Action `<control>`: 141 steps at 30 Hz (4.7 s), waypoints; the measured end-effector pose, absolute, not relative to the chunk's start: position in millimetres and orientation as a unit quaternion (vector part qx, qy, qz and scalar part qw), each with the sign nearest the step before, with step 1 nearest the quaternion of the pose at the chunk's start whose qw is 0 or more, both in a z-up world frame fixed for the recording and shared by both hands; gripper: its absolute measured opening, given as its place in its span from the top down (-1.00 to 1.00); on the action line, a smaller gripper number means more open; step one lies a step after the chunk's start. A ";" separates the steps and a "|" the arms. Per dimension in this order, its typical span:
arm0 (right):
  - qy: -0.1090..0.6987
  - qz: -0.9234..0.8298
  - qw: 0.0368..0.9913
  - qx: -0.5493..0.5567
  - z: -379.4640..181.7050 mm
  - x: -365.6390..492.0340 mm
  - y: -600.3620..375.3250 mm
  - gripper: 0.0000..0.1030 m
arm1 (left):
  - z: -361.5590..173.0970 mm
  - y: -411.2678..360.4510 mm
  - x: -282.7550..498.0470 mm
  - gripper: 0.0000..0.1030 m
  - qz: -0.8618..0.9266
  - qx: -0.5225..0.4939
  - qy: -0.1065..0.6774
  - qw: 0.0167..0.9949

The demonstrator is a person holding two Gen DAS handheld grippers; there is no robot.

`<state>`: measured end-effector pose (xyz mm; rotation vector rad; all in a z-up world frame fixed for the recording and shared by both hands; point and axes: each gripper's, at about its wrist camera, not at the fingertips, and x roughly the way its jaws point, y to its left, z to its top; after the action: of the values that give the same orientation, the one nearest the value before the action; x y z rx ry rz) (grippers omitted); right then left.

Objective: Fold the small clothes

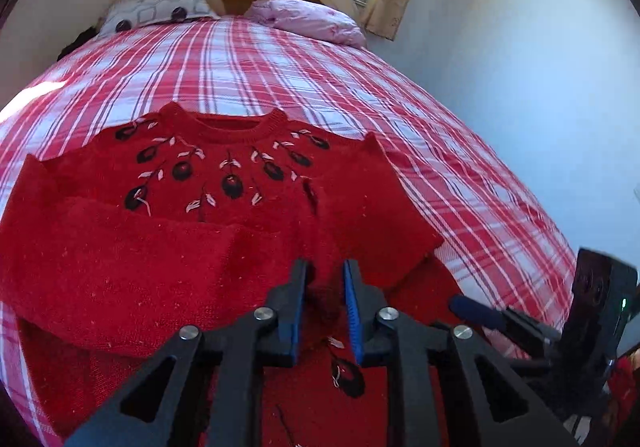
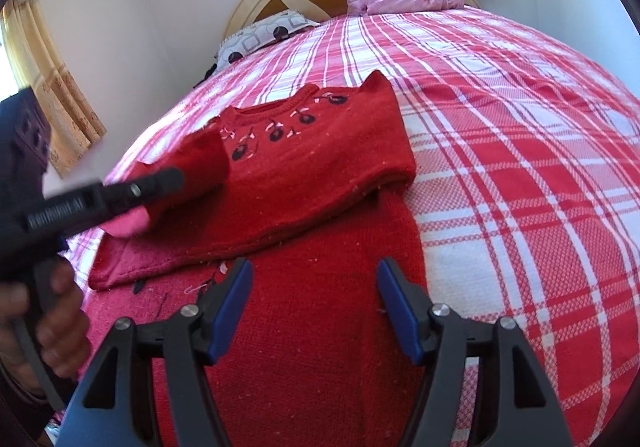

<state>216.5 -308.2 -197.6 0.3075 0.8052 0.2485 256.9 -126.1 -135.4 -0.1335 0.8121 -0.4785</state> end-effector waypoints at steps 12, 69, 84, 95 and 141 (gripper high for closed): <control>0.348 0.113 0.910 0.195 -181.2 201.5 -322.5 -0.38 | -122.9 -83.0 202.0 -0.41 -0.156 0.034 0.307 0.938; 0.462 0.097 0.872 0.128 -186.6 219.1 -317.1 0.62 | -192.0 27.0 225.2 -0.46 -0.020 -0.098 0.415 0.904; 0.455 0.040 0.881 0.120 -175.2 262.1 -304.9 0.26 | -193.5 23.1 225.8 -0.46 -0.014 -0.081 0.420 0.904; 0.464 0.012 0.884 0.054 -187.7 252.8 -301.2 0.48 | -194.9 20.6 227.1 -0.49 -0.013 -0.072 0.422 0.903; 0.440 0.081 0.893 0.047 -191.0 208.1 -303.5 0.12 | -193.5 19.8 174.4 -0.64 -0.022 -0.029 0.424 0.905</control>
<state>208.1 -303.5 -191.0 0.0974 0.9128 0.1682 174.4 19.8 -193.5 -0.0607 0.8763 -0.0459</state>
